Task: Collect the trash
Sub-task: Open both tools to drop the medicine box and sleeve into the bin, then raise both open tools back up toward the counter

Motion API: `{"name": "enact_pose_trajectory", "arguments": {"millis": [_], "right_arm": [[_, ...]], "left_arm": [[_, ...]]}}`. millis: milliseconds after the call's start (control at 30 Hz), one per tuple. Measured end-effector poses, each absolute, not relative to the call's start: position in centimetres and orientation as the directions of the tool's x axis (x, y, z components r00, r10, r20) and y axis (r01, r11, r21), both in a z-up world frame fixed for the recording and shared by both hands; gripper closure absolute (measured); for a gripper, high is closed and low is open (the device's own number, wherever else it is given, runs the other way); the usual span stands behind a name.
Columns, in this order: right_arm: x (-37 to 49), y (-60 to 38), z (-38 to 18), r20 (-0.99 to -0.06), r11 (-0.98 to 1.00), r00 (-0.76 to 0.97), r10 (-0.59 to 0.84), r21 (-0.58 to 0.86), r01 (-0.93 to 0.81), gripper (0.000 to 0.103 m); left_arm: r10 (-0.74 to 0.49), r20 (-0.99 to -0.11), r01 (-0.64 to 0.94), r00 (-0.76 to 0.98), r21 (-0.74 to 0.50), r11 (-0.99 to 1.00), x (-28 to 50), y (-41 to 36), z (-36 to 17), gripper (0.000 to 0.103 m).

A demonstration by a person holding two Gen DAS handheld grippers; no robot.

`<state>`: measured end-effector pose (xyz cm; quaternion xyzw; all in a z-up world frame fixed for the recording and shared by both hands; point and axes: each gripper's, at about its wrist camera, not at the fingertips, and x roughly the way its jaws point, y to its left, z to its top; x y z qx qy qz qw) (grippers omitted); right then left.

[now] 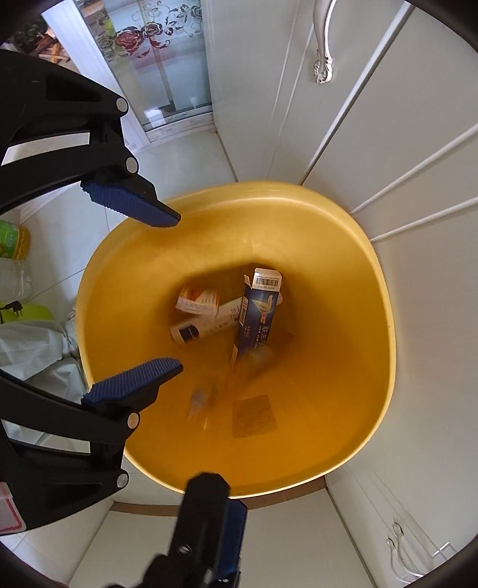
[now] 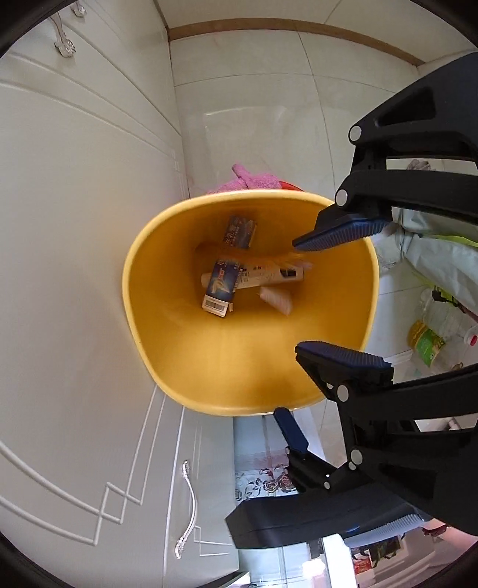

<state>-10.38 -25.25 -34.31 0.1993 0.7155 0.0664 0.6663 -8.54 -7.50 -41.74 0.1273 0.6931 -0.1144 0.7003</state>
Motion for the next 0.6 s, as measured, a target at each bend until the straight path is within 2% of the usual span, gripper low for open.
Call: {"name": "enact_pose_trajectory", "arguments": {"millis": [400, 600], "right_arm": [[-10.0, -25.3, -34.0, -0.926, 0.907, -0.015, 0.377, 0.366, 0.206, 0.051], [-10.5, -25.6, -31.9, -0.927, 0.908, 0.007, 0.375, 0.369, 0.197, 0.051]], "left_arm": [[0.004, -1.000, 0.320, 0.021, 0.011, 0.948, -9.1, -7.6, -40.2, 0.030], [-0.005, -0.999, 0.299, 0.040, 0.007, 0.954, -10.0, -6.9, -38.5, 0.030]]}}
